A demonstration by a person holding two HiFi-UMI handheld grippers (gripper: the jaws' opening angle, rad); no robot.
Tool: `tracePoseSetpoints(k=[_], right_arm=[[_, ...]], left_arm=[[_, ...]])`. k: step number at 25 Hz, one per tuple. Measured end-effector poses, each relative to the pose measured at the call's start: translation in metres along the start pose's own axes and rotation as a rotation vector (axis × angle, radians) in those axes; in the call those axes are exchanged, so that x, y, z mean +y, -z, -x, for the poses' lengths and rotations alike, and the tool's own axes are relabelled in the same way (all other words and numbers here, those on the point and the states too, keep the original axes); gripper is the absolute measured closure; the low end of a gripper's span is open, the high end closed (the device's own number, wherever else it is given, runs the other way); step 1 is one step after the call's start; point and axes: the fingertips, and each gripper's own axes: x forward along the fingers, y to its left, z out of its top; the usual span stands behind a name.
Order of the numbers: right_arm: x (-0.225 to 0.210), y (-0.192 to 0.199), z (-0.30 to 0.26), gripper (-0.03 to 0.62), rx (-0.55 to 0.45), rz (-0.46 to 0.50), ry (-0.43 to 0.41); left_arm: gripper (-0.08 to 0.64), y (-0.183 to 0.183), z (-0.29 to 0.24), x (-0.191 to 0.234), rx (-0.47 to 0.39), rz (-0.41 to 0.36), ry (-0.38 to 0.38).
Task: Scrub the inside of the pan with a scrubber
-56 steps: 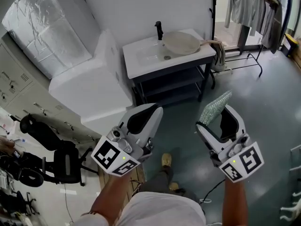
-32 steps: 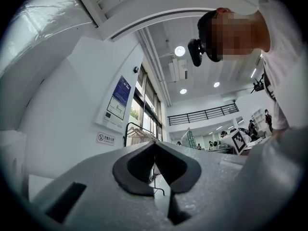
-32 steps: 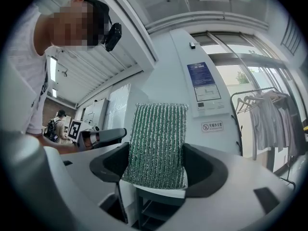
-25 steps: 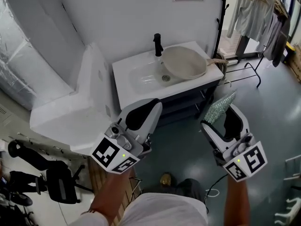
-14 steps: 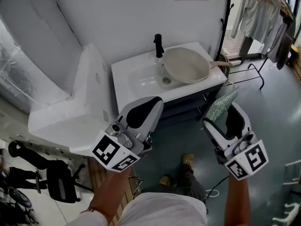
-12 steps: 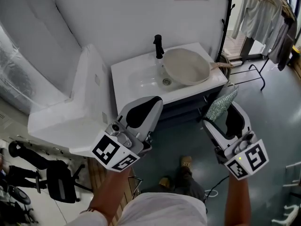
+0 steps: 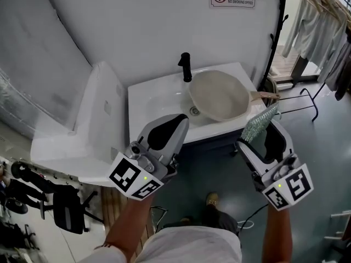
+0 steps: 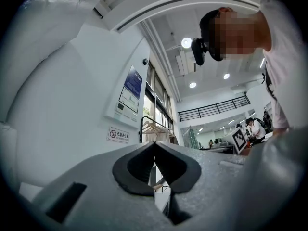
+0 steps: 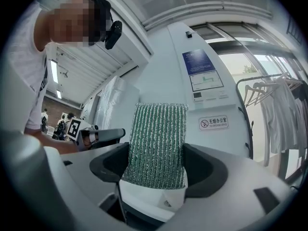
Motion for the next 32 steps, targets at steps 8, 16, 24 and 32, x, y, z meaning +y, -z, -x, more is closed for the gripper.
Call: tracePoseSetpoints(k=[8,16,24,32], right_arm=[[-0.067,0.011,-0.039,0.239,0.004,-0.012,-0.076],[-0.111,0.021,-0.075,0.239,0.032,-0.019,-0.130],[-0.121,0.043,-0.115,0.239,0.070,-0.032,-0.152],[-0.138,0.070,-0.163,0.239,0.128,-0.029,-0.125]], left_arm=[[0.545,0.025,-0.056,0.037,0.021,-0.017,-0.093],[0.545,0.052,-0.085,0.067,0.076,-0.012,-0.183],[0.545,0.075,-0.089,0.106,0.121,0.002,-0.218],[0.543,0.100,-0.099,0.157,0.159,0.027,-0.243]])
